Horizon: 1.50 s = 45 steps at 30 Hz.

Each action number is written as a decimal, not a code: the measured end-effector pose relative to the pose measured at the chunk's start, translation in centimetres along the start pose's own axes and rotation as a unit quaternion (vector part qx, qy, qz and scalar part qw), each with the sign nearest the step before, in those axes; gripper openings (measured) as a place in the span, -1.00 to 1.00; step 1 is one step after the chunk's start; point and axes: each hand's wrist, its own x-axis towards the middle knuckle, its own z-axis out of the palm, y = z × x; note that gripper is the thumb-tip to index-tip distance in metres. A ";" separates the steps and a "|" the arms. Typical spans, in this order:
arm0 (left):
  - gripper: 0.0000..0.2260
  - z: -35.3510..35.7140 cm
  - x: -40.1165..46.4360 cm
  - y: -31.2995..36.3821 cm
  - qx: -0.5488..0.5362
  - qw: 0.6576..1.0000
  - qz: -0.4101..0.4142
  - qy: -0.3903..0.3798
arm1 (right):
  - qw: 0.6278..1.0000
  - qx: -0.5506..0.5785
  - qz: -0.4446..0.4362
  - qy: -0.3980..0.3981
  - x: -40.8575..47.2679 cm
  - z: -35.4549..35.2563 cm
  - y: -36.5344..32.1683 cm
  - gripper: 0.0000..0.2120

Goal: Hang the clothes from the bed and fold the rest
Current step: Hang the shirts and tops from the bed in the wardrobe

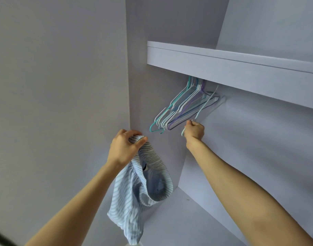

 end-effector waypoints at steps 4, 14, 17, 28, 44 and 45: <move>-0.79 0.4 -1.5 0.0 -0.019 0.999 0.001 -0.026 | 1.000 0.022 -0.013 -0.011 -1.5 -2.7 0.9 -0.74; -0.80 2.1 -8.9 -2.6 -0.066 0.990 -0.035 -0.118 | 0.993 0.085 0.046 -0.066 -14.3 -11.7 11.8 -0.87; -0.81 2.3 -9.8 -3.1 -0.057 0.988 -0.038 -0.138 | 0.971 0.138 0.157 -0.119 -14.2 -13.4 13.0 -0.77; -0.79 2.4 -10.7 -4.0 -0.032 0.987 -0.032 -0.154 | 0.988 -0.111 -0.014 -0.103 -16.9 -15.0 16.5 -0.76; -0.74 -0.1 -10.5 -6.8 0.001 0.992 -0.057 -0.116 | 0.998 -0.007 -0.053 0.013 -17.0 -10.5 12.5 -0.70; -0.72 -0.2 -10.4 -7.0 0.002 0.991 -0.071 -0.113 | 0.999 0.016 -0.037 0.009 -17.0 -10.4 12.1 -0.69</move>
